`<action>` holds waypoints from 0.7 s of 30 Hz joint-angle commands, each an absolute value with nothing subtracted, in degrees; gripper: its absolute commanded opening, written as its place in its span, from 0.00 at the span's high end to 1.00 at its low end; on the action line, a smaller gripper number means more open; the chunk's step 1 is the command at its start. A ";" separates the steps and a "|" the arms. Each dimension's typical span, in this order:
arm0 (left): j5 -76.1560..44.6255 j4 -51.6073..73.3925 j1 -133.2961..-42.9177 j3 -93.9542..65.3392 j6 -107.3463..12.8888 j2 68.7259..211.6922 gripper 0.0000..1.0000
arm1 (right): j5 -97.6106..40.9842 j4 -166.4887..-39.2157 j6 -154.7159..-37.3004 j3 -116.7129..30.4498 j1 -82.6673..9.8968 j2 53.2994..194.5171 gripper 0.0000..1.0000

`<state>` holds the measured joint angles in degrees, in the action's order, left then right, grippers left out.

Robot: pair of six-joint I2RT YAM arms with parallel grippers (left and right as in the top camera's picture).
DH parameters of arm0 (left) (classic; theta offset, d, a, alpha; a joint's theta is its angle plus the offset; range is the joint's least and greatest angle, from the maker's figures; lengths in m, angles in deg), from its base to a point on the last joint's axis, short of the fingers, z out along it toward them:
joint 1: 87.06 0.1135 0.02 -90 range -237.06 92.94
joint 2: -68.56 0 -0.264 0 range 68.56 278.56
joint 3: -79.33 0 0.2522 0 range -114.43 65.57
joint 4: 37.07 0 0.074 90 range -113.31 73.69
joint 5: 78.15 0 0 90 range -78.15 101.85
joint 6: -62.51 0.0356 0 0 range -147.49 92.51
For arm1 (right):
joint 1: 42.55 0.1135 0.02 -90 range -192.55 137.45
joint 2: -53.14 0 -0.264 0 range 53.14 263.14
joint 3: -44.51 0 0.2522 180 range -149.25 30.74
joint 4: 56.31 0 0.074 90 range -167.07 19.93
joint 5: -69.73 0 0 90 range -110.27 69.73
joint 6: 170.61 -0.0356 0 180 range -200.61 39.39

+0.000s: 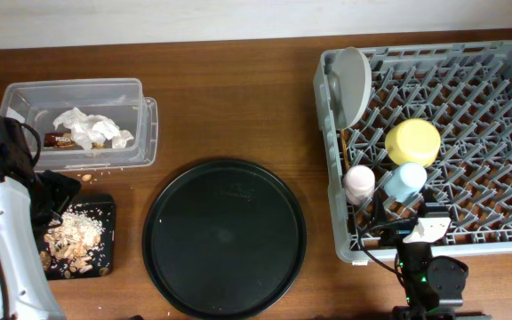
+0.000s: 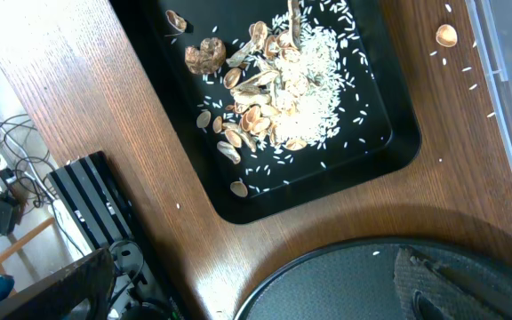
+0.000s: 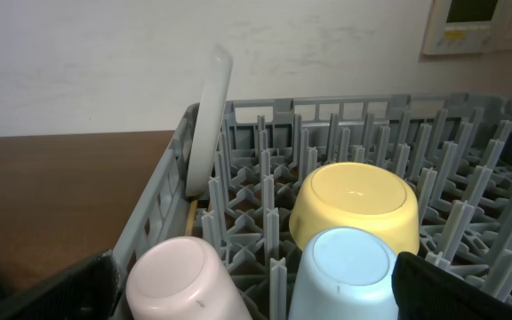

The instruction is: Sort waste into correct bins and load items into the dishwasher rack

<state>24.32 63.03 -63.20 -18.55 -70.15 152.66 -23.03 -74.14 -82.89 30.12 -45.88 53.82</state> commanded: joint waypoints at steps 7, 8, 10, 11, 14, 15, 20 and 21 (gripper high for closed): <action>25.22 63.51 -62.98 -18.92 -68.75 152.00 0.01 | -22.14 -74.54 -82.33 30.43 -46.34 53.32 0.01; 24.89 65.00 -62.98 -18.92 -67.54 152.09 0.01 | -22.14 -74.54 -82.33 30.43 -46.34 53.34 0.01; 21.02 68.69 -63.00 -18.31 -67.74 152.04 0.01 | -22.14 -74.54 -82.33 30.43 -46.34 53.34 0.01; 20.56 68.28 -63.33 -17.02 -67.72 151.41 0.01 | -22.14 -74.54 -82.33 30.43 -46.34 53.32 0.01; 19.53 53.83 -67.86 -4.73 -66.43 143.48 0.01 | -22.14 -74.54 -82.33 30.43 -46.34 53.32 0.01; 16.71 46.42 -70.02 0.62 -62.15 140.02 0.01 | -22.14 -74.54 -82.33 30.43 -46.34 53.32 0.01; 4.37 3.80 -83.20 30.04 -39.00 118.14 0.01 | -22.14 -74.54 -82.33 30.43 -46.34 53.32 0.01; 4.37 -3.04 -85.04 36.23 -36.75 111.98 0.01 | -22.14 -74.54 -82.33 30.43 -46.34 53.32 0.01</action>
<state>9.06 8.63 -80.38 23.57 -49.47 124.50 -22.60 -74.16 -82.26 30.12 -45.90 53.78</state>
